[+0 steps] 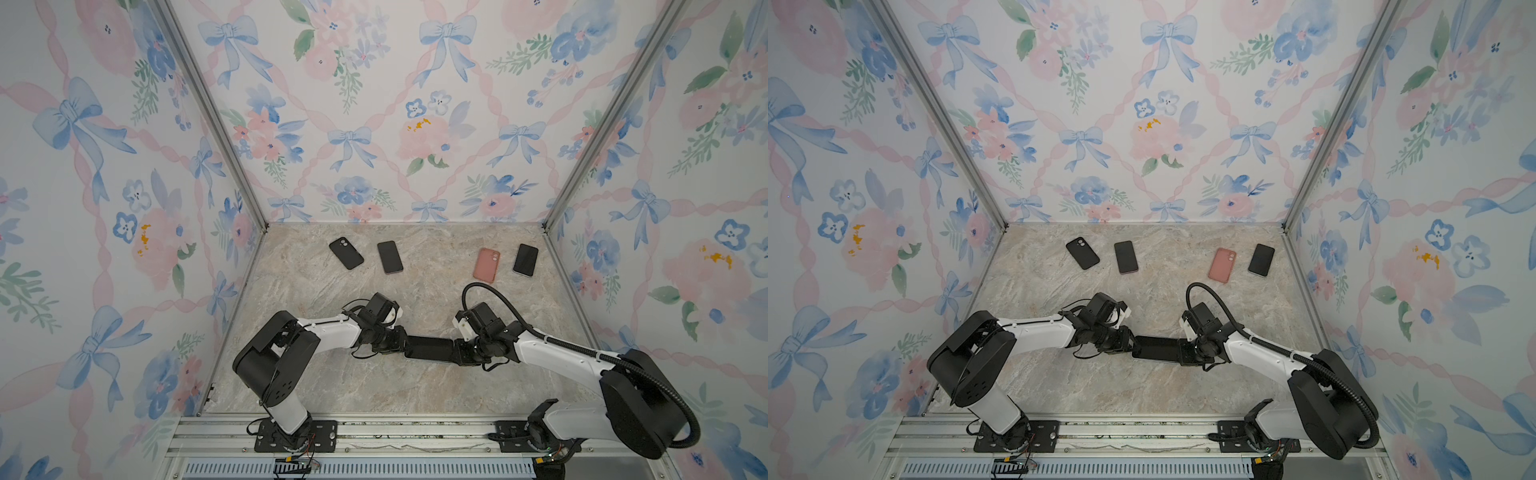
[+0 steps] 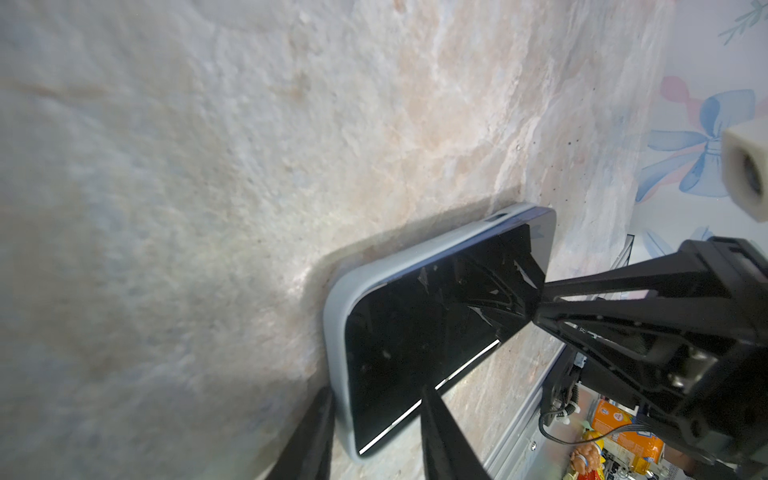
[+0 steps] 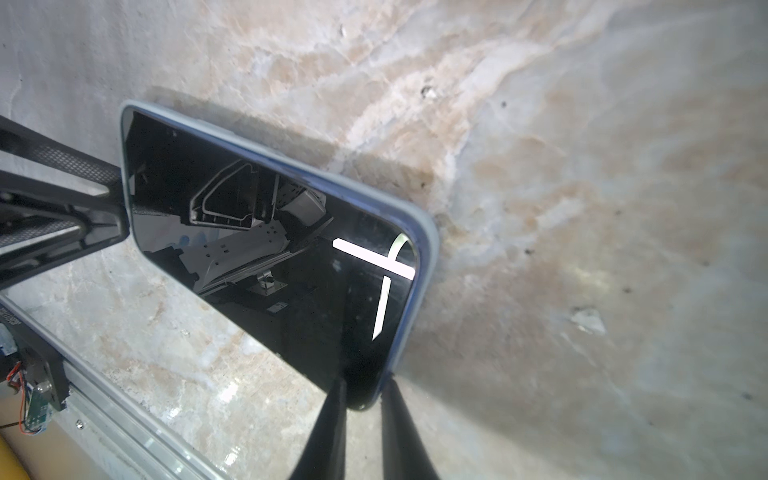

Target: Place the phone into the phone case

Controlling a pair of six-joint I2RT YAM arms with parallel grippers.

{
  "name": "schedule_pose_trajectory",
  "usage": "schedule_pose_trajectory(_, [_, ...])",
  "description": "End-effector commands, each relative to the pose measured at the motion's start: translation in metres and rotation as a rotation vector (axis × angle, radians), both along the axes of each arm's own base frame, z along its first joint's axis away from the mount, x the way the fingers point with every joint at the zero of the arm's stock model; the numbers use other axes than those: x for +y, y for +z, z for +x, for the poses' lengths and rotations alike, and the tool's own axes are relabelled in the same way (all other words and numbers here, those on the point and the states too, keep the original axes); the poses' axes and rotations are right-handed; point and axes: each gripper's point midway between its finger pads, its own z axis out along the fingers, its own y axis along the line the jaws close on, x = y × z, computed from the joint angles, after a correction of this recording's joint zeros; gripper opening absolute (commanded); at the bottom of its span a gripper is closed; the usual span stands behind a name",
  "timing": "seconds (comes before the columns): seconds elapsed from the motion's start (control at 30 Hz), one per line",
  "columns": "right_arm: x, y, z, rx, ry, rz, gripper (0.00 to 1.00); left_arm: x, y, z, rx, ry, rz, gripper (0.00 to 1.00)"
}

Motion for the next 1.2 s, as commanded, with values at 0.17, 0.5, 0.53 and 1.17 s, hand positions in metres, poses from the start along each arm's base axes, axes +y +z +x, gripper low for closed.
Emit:
schedule_pose_trajectory(0.17, [0.017, -0.016, -0.011, 0.027, 0.066, -0.010, 0.14, -0.002, -0.010, -0.006, 0.025, -0.027, 0.009, 0.34])
schedule_pose_trajectory(0.5, [0.020, -0.026, -0.012, 0.036, 0.069, -0.029, 0.11, -0.003, -0.009, -0.006, 0.023, -0.026, 0.000, 0.34])
schedule_pose_trajectory(0.53, [0.019, -0.026, -0.013, 0.036, 0.070, -0.036, 0.11, -0.003, -0.009, -0.006, 0.022, -0.025, 0.002, 0.34])
schedule_pose_trajectory(1.17, [0.001, 0.015, 0.002, -0.107, 0.031, -0.064, 0.19, 0.015, -0.005, -0.015, 0.015, 0.012, 0.006, 0.53])
